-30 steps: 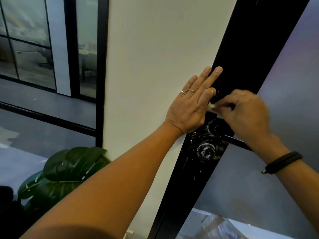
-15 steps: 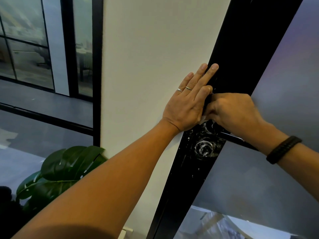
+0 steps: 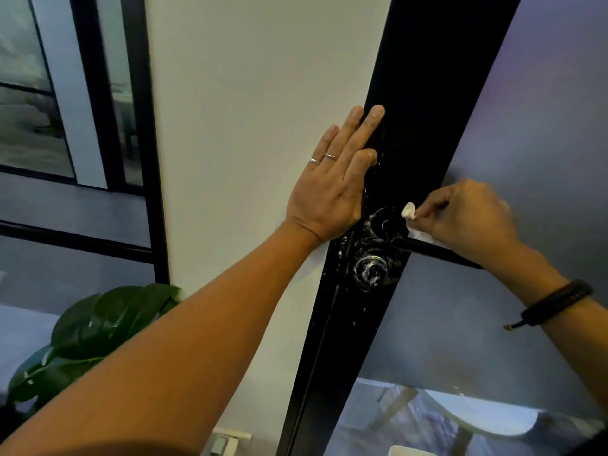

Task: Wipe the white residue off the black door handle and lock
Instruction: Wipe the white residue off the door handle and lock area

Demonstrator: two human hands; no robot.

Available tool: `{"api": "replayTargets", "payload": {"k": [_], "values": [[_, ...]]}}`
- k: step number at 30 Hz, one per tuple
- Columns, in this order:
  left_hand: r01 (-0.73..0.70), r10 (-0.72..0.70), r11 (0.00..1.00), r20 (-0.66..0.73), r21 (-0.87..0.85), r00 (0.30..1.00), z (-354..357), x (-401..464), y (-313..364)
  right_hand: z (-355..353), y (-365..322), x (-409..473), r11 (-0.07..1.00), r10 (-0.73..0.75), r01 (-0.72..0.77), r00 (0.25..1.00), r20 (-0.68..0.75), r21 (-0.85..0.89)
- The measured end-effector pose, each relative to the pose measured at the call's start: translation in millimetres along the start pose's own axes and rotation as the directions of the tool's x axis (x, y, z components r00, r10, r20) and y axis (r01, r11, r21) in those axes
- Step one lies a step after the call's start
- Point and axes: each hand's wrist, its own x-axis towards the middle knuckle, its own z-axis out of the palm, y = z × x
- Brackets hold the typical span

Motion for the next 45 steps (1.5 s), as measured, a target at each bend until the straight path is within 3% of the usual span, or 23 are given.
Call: {"api": "replayTargets", "payload": {"k": [2, 7, 9, 12, 15, 19, 24, 28, 30, 33, 38, 40, 42, 45], "values": [[0.003, -0.003, 1.0, 0.002, -0.001, 1.0, 0.5, -0.4, -0.6, -1.4, -3.5, 0.2, 0.998, 0.015, -0.012, 0.999, 0.04, -0.057], [0.003, -0.003, 1.0, 0.007, 0.001, 1.0, 3.2, -0.6, -2.0, 1.4, -9.3, -7.7, 0.998, -0.054, 0.052, 0.996, -0.066, -0.029], [0.006, -0.006, 1.0, 0.009, -0.005, 1.0, 3.6, -1.2, -2.1, 3.7, -11.1, -11.1, 0.992, -0.129, 0.13, 0.98, -0.151, -0.004], [0.003, -0.003, 1.0, 0.016, -0.011, 1.0, 1.2, -1.4, -2.1, 10.4, -21.0, -7.6, 0.938, -0.342, 0.316, 0.911, -0.23, -0.143], [-0.004, 0.004, 1.0, 0.015, -0.012, 1.0, -0.5, -1.3, -1.0, 20.3, -38.0, 2.1, 0.843, -0.507, 0.466, 0.856, -0.104, -0.269], [0.002, -0.002, 1.0, 0.003, -0.025, 1.0, 1.3, -1.0, -1.6, 24.5, -55.4, 19.1, 0.7, -0.603, 0.644, 0.764, 0.228, -0.309], [0.004, -0.004, 1.0, -0.014, -0.01, 1.0, 2.9, -1.2, -2.2, 14.5, -60.7, 31.9, 0.54, -0.673, 0.788, 0.615, 0.411, -0.297], [0.008, -0.008, 1.0, -0.015, -0.008, 1.0, 2.3, -0.5, -2.2, 8.0, -57.6, 32.1, 0.468, -0.678, 0.827, 0.563, 0.473, -0.312], [0.008, -0.008, 1.0, -0.007, -0.013, 1.0, 1.7, -0.1, -2.1, 3.1, -53.5, 29.5, 0.524, -0.689, 0.8, 0.599, 0.408, -0.291], [-0.006, 0.006, 1.0, 0.01, -0.011, 1.0, 1.8, -1.0, -2.8, -4.2, -39.5, 19.4, 0.68, -0.647, 0.695, 0.719, 0.254, -0.235], [-0.008, 0.008, 1.0, 0.002, -0.006, 1.0, 3.2, -1.6, -2.0, -12.5, -8.4, -3.3, 0.907, -0.389, 0.377, 0.921, -0.032, -0.187], [-0.002, 0.002, 1.0, -0.007, -0.009, 1.0, 4.3, -1.6, -1.9, -12.4, -14.2, -30.8, 0.964, -0.256, 0.266, 0.928, -0.272, -0.001], [-0.005, 0.005, 1.0, -0.011, -0.006, 1.0, 4.0, -1.9, -2.6, -1.6, -37.9, -68.9, 0.952, -0.137, 0.241, 0.885, -0.445, 0.186], [-0.009, 0.009, 1.0, -0.007, -0.008, 1.0, 4.7, -1.9, -3.6, 39.1, -74.1, -113.8, 0.869, 0.07, 0.2, 0.856, -0.512, 0.454]]}}
